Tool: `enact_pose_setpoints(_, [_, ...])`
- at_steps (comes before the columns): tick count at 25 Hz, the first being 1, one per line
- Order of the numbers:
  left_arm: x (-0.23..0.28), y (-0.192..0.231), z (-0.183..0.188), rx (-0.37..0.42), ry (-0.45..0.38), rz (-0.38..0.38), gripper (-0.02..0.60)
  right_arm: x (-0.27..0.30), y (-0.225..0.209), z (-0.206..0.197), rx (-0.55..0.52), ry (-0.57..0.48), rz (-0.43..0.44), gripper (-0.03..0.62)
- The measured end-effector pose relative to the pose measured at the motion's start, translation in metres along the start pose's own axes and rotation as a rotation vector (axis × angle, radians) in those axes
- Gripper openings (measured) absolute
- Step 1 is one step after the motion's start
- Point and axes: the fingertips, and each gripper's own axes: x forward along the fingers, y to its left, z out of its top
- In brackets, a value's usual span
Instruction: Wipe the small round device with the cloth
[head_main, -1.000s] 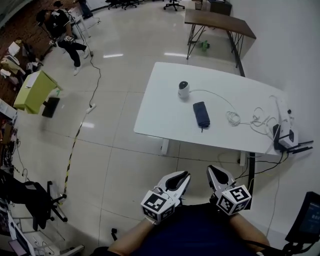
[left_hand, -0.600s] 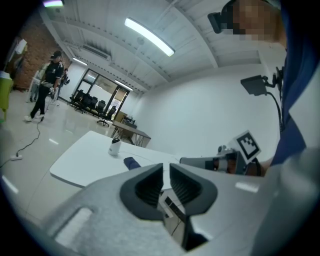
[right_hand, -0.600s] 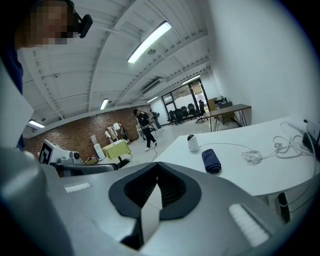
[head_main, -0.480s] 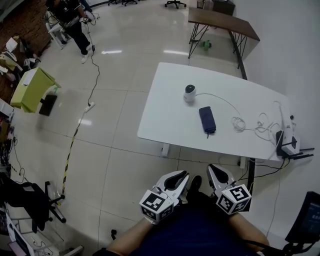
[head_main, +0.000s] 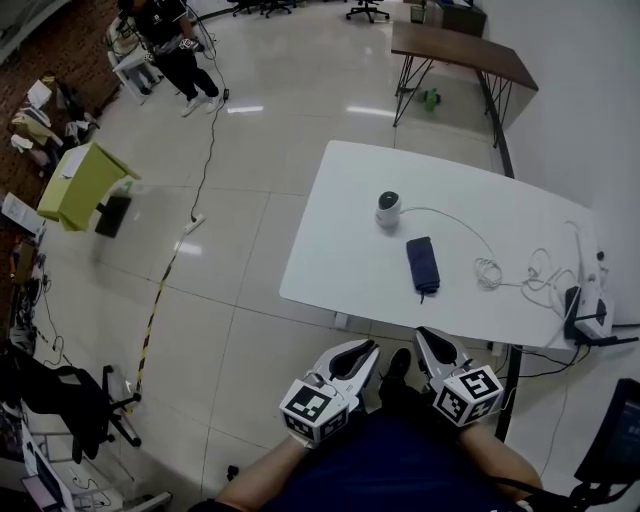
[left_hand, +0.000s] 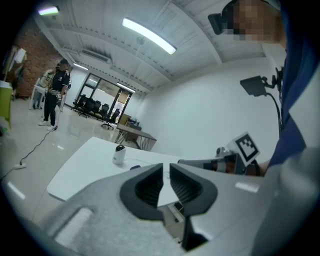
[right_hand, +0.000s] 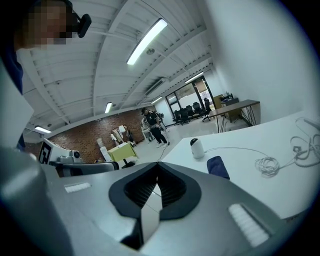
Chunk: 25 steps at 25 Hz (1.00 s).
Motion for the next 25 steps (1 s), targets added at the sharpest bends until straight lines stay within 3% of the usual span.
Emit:
enact_pose_setpoints(10, [0.082, 0.008, 0.017, 0.008, -0.002, 0.019, 0.041, 0.028, -0.067, 0.045, -0.014, -0.013, 0.050, 0.009])
enact_pose_setpoints(18, [0.113, 0.011, 0.032, -0.005, -0.006, 0.072, 0.040, 0.039, -0.100, 0.060, 0.008, 0.006, 0.078, 0.009])
enact_pose_setpoints(25, [0.120, 0.024, 0.030, -0.030, 0.010, 0.094, 0.041, 0.053, -0.129, 0.051, 0.037, 0.046, 0.006, 0.025])
